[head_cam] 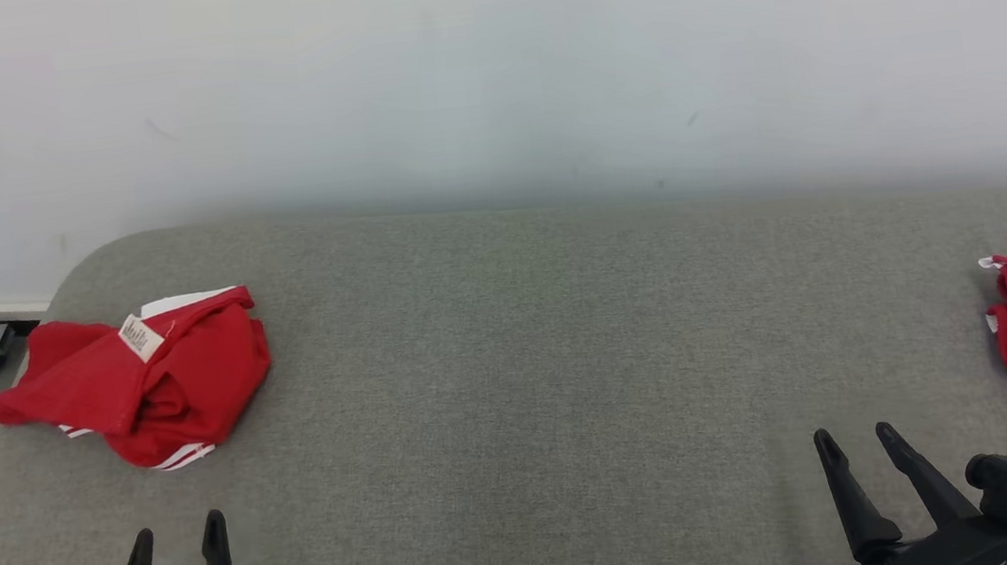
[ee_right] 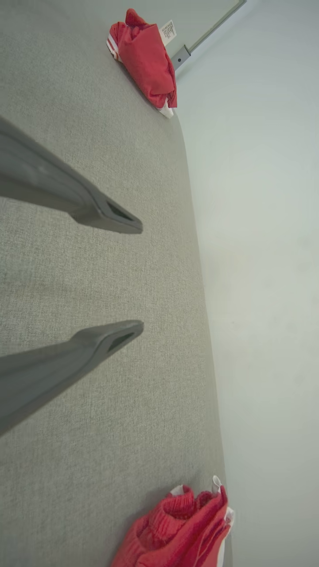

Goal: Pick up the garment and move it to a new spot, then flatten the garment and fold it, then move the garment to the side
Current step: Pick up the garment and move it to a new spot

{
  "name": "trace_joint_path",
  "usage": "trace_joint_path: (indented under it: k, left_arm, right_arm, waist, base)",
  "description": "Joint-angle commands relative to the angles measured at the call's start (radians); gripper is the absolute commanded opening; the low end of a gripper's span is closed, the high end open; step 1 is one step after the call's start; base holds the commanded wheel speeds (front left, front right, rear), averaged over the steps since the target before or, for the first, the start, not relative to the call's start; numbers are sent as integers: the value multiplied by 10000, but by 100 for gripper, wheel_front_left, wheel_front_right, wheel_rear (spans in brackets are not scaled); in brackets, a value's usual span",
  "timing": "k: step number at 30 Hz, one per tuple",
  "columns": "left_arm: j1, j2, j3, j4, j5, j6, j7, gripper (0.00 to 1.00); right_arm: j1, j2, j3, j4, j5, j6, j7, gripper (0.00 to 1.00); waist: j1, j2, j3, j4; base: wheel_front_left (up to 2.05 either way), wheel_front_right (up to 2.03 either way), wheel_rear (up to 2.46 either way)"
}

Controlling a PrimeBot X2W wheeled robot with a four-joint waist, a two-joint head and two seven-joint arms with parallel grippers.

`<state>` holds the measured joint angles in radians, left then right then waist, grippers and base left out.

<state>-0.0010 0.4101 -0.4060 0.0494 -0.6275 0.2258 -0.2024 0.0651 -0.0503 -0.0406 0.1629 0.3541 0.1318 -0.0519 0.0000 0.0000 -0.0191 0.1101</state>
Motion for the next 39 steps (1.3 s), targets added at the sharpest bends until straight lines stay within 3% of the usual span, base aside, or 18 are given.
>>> trace_joint_path:
  k: [1,11,13,20,32,39]
  left_arm:
    - [90,83,69,-49,2,67,-6,100]
    - [355,67,350,-298,-240,231,-162,100]
    - [416,208,306,-404,-218,199,-59,100]
    - [556,382,346,-517,-258,215,19,100]
    - [536,475,287,-596,-296,261,121,100]
    - [-631,525,-305,-93,-225,-275,1102,100]
  right_arm:
    - [25,-8,26,-3,117,-22,-7,100]
    - [-31,-8,235,102,337,-22,-79,100]
    - [-49,-8,321,162,377,-22,-83,100]
    - [-104,-10,578,286,477,-22,-118,100]
    - [-172,-11,772,441,481,-22,-191,100]
    - [-288,-11,846,292,325,-22,-32,100]
  waist:
    - [0,0,-28,445]
    - [0,0,-122,1652]
    - [0,0,-107,2319]
    - [0,0,-108,2930]
    - [0,0,-80,3219]
    - [0,0,117,3017]
  base:
    - [0,0,0]
    - [0,0,0]
    - [0,0,0]
    - [0,0,0]
    - [0,0,0]
    - [0,0,0]
